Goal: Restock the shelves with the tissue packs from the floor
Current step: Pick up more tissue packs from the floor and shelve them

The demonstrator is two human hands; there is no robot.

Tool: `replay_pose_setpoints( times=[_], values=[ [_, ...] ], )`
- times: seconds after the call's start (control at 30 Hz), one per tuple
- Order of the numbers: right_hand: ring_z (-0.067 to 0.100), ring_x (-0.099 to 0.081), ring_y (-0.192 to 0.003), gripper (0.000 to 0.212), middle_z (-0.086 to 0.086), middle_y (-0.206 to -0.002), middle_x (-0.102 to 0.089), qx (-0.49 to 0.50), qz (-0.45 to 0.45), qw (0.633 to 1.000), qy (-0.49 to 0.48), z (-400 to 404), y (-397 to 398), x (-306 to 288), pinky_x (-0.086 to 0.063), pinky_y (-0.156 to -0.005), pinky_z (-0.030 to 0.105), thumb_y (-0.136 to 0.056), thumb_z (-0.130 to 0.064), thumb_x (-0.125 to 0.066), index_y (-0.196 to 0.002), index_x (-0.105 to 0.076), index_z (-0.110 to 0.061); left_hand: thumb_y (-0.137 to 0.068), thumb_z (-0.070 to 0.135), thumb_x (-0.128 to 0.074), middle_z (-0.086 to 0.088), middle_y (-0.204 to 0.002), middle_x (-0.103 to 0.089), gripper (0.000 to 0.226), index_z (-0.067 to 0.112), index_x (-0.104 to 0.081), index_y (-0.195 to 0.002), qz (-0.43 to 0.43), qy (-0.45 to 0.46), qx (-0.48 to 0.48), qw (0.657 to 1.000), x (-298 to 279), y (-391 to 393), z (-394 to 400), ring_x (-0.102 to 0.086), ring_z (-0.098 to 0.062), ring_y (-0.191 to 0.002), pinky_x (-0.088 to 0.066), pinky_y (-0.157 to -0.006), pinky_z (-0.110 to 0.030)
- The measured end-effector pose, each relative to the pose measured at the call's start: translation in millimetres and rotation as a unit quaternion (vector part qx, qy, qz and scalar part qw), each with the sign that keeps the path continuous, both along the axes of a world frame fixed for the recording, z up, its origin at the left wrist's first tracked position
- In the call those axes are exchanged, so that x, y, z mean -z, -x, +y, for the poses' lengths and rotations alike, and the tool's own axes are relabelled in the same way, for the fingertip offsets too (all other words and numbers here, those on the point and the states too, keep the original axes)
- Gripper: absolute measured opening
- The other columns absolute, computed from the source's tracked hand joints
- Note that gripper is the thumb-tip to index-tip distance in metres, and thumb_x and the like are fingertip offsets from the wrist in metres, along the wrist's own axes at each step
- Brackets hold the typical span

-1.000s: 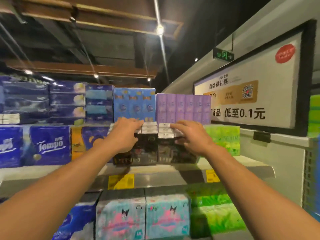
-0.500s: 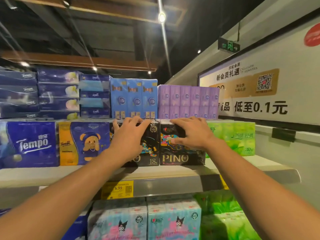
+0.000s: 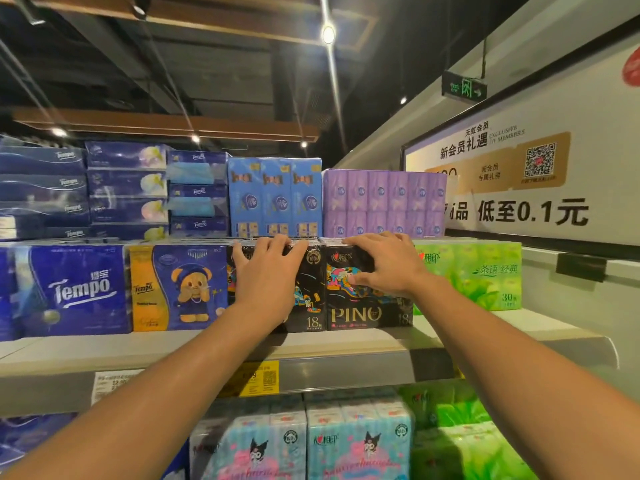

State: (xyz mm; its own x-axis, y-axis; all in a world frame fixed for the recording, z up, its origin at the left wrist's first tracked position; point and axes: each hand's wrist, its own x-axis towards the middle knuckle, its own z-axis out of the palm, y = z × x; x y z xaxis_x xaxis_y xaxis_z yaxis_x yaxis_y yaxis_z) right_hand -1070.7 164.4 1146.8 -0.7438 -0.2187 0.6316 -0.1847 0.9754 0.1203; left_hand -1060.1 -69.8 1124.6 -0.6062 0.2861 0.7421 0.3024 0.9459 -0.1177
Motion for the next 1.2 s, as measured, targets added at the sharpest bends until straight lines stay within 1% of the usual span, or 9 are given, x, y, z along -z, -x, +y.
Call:
replay_pose_setpoints(
  times=[0.1,0.17,0.27,0.37,0.5,0.73,0.8,0.97,1.2],
  values=[
    [0.02,-0.026,-0.143,0.076,-0.008,-0.152,-0.036,0.034,0.021,0.999,-0.004,-3,-3,8,-0.004,-0.116,0.063,-0.082,-0.068,-0.058,-0.147,-0.028,-0.043,-0.079,0.016,-0.072,-0.003,-0.147,-0.034,0.079,0.031,-0.029,-0.144,-0.008,-0.009,0.002,1.0,-1,-3,7,-0.028,-0.027,-0.137,-0.021,-0.11,-0.062],
    [0.02,-0.024,-0.144,0.079,-0.004,-0.152,-0.036,0.053,0.062,0.997,0.01,-7,-10,17,-0.002,-0.116,0.062,-0.082,-0.066,-0.059,-0.149,-0.028,-0.04,-0.078,0.02,-0.073,-0.005,-0.149,-0.032,0.081,0.029,-0.029,-0.146,-0.016,-0.017,0.011,1.0,0,-7,10,-0.024,-0.029,-0.139,-0.02,-0.112,-0.063],
    [0.025,-0.037,-0.137,0.074,0.003,-0.145,-0.047,0.048,0.144,0.987,0.045,-14,-24,36,-0.017,-0.116,0.059,-0.079,-0.056,-0.067,-0.144,-0.042,-0.028,-0.075,0.033,-0.077,-0.004,-0.146,-0.037,0.078,0.028,-0.039,-0.144,0.028,-0.039,0.074,0.996,11,-24,16,-0.029,-0.027,-0.137,-0.025,-0.111,-0.055],
    [0.028,-0.048,-0.128,0.071,0.006,-0.136,-0.055,0.013,0.183,0.978,0.098,-11,-48,60,-0.035,-0.107,0.056,-0.072,-0.049,-0.064,-0.135,-0.053,-0.019,-0.069,0.037,-0.079,0.0,-0.119,-0.057,0.058,0.024,-0.061,-0.123,0.064,-0.102,0.21,0.97,33,-47,33,-0.05,-0.027,-0.109,-0.046,-0.089,-0.043],
    [0.028,-0.053,-0.123,0.065,0.009,-0.131,-0.059,0.03,0.185,0.967,0.172,12,-115,106,-0.042,-0.103,0.044,-0.072,-0.039,-0.063,-0.132,-0.057,-0.014,-0.069,0.036,-0.076,0.002,-0.108,-0.063,0.045,0.024,-0.066,-0.111,-0.009,-0.14,0.315,0.939,74,-83,76,-0.058,-0.026,-0.1,-0.049,-0.085,-0.037],
    [0.026,-0.056,-0.119,0.064,0.007,-0.129,-0.06,0.256,0.147,0.93,0.22,67,-317,194,-0.037,-0.103,0.03,-0.071,-0.03,-0.067,-0.131,-0.055,-0.013,-0.069,0.026,-0.074,-0.005,-0.119,-0.063,0.057,0.022,-0.061,-0.124,-0.161,-0.081,0.472,0.863,137,-191,176,-0.058,-0.028,-0.111,-0.045,-0.097,-0.037],
    [0.027,-0.057,-0.118,0.064,0.008,-0.128,-0.061,0.331,0.14,0.903,0.234,73,-395,221,-0.037,-0.103,0.03,-0.07,-0.032,-0.065,-0.13,-0.056,-0.011,-0.069,0.023,-0.075,-0.008,-0.118,-0.065,0.056,0.02,-0.062,-0.123,-0.194,-0.059,0.519,0.83,160,-242,201,-0.059,-0.029,-0.109,-0.043,-0.095,-0.035],
    [0.028,-0.058,-0.117,0.064,0.009,-0.127,-0.062,0.498,0.136,0.816,0.26,28,-617,285,-0.043,-0.1,0.035,-0.071,-0.033,-0.065,-0.131,-0.057,-0.01,-0.07,0.028,-0.08,-0.011,-0.119,-0.066,0.058,0.016,-0.062,-0.124,-0.282,0.03,0.651,0.704,229,-423,232,-0.061,-0.031,-0.111,-0.042,-0.097,-0.037],
    [0.027,-0.056,-0.12,0.063,0.007,-0.131,-0.06,0.703,0.167,0.594,0.353,-164,-892,388,-0.043,-0.103,0.037,-0.074,-0.034,-0.068,-0.133,-0.056,-0.015,-0.072,0.037,-0.079,-0.012,-0.12,-0.065,0.063,0.016,-0.06,-0.128,-0.356,0.19,0.765,0.503,339,-710,154,-0.059,-0.03,-0.114,-0.042,-0.097,-0.039]
  ],
)
